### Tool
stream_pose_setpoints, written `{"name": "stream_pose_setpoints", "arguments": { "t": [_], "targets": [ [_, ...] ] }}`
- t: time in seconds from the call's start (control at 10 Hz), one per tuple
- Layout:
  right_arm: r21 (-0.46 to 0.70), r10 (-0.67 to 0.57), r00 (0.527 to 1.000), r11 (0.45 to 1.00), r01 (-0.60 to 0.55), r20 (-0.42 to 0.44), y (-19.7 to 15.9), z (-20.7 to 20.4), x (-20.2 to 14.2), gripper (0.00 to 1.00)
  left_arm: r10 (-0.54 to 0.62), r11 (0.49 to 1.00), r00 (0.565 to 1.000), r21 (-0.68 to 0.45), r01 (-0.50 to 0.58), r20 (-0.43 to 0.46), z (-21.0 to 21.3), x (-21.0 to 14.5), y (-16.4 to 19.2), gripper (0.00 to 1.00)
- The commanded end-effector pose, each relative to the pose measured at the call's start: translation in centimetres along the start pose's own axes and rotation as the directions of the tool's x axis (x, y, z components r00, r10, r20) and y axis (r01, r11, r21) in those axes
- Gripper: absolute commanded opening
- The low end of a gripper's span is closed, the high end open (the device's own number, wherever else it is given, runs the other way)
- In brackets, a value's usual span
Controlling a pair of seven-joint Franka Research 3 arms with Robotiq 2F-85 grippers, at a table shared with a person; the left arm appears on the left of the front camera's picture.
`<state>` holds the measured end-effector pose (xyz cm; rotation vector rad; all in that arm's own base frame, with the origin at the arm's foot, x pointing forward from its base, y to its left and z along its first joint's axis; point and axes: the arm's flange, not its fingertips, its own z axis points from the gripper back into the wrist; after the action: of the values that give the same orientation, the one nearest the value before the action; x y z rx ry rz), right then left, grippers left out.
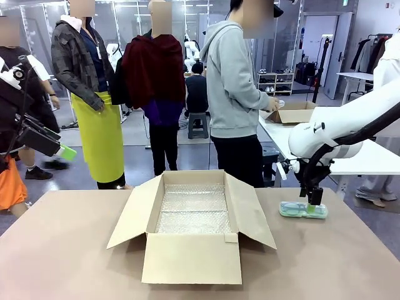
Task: Pack the glasses set securely to prepare it for shipping.
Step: Place the Glasses case inside the Package Box.
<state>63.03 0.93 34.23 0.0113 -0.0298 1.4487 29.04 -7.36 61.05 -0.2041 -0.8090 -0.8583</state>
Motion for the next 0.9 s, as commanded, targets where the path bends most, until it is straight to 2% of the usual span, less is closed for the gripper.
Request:
{"name": "stream_pose_setpoints", "arguments": {
  "t": [0.0, 0.5, 0.6, 0.7, 0.8],
  "targets": [
    [-0.001, -0.014, 1.0, 1.0, 0.014, -0.004, 0.5, -1.5, -0.1, 1.0, -0.001, 1.0, 1.0, 0.0, 0.001, 0.003, 0.1, 0.0, 0.0, 1.0],
    [0.018, -0.017, 0.999, 1.0, 0.017, 0.032, 1.8, -3.7, -0.3, 0.98, -0.001, 1.0, 1.0, 0.0, 0.001, 0.003, 0.1, 0.0, 0.0, 1.0],
    [0.012, -0.022, 0.999, 1.0, 0.022, 0.031, 1.9, -3.9, -0.4, 0.92, -0.001, 1.0, 1.0, 0.0, 0.001, 0.003, 0.1, 0.0, 0.0, 1.0],
    [0.005, -0.027, 0.999, 1.0, 0.026, 0.043, 1.9, -3.9, -0.4, 0.79, -0.001, 1.0, 1.0, 0.0, 0.001, 0.003, 0.1, 0.0, 0.0, 1.0],
    [0.002, -0.03, 0.999, 1.0, 0.03, 0.045, 1.9, -3.9, -0.3, 0.72, -0.001, 1.0, 1.0, 0.0, 0.001, 0.003, 0.1, 0.0, 0.0, 1.0]
  ]
}}
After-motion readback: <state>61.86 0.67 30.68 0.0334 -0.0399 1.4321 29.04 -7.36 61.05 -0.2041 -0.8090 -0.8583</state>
